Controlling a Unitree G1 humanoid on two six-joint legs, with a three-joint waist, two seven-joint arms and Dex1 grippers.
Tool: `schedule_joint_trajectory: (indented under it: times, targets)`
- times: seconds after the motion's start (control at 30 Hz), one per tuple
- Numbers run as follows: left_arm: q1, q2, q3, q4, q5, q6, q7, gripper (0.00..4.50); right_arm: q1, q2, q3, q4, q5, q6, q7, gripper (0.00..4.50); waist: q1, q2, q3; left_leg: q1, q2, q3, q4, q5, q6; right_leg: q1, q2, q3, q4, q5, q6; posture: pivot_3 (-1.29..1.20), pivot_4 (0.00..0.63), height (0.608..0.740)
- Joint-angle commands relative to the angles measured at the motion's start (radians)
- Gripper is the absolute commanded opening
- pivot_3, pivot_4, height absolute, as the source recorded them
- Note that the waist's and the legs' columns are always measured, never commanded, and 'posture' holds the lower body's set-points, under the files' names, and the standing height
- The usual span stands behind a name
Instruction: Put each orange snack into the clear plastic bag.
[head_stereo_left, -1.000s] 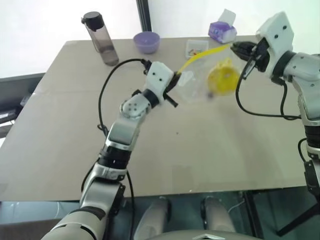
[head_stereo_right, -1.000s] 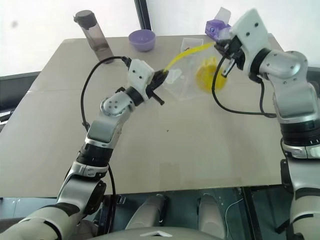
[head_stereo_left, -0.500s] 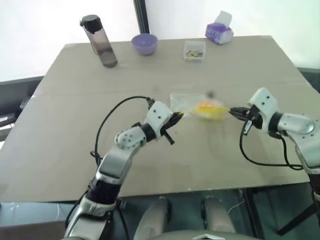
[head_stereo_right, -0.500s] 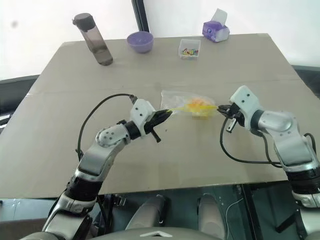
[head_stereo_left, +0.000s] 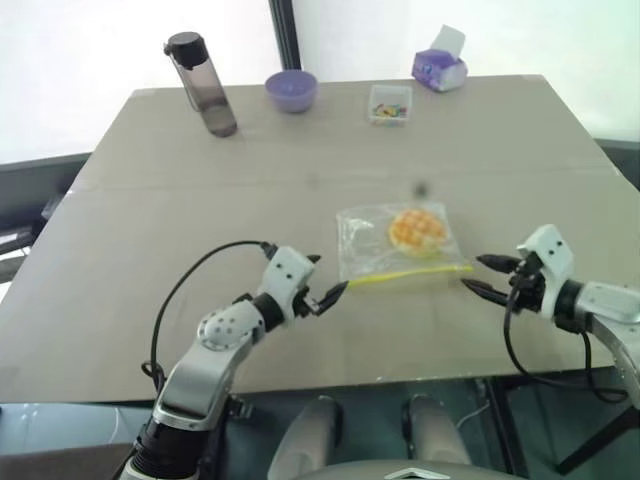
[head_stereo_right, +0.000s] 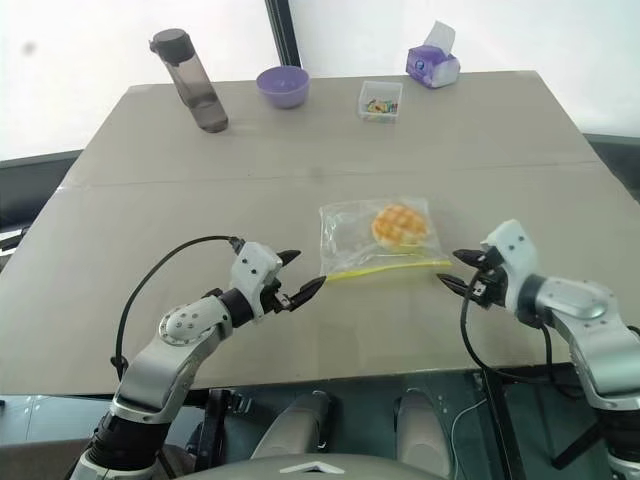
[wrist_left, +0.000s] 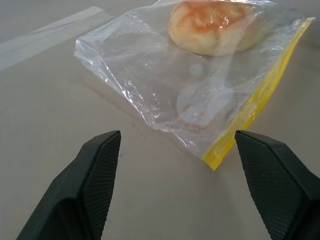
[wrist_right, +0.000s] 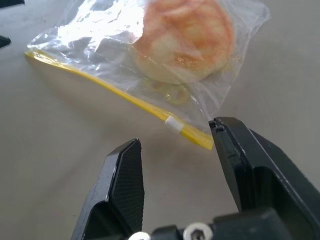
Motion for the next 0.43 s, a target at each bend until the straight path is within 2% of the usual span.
schedule_joint_trajectory:
  times: [0.03, 0.23, 0.43]
  targets:
    - [0.051, 0.013, 0.07, -0.073, -0.06, 0.01, -0.014, 3.97, 0.086, 0.015, -0.111, -0.01, 0.091, -0.018, 0.048, 2.5, 0.001, 0.0, 0.0, 0.0, 0.0, 0.0, 0.0, 0.0, 0.0, 0.0, 0.0, 0.0, 0.0, 0.0, 0.0, 0.0, 0.15, 0.74]
    - [0.216, 0.075, 0.15, -0.157, -0.158, 0.035, -0.086, 3.97, 0.238, 0.025, -0.232, 0.084, 0.159, -0.157, 0.172, 2.5, -0.003, 0.0, 0.0, 0.001, 0.001, 0.002, -0.001, -0.001, 0.001, 0.001, 0.0, 0.001, -0.002, 0.0, 0.0, 0.0, 0.15, 0.74]
    - [0.353, 0.131, 0.2, -0.21, -0.186, 0.01, -0.128, 3.97, 0.24, 0.026, -0.262, 0.176, 0.171, -0.26, 0.228, 2.5, -0.003, 0.0, 0.0, 0.004, 0.005, 0.005, -0.001, -0.001, 0.002, 0.004, 0.0, 0.002, -0.004, -0.002, 0.003, 0.0, 0.15, 0.74]
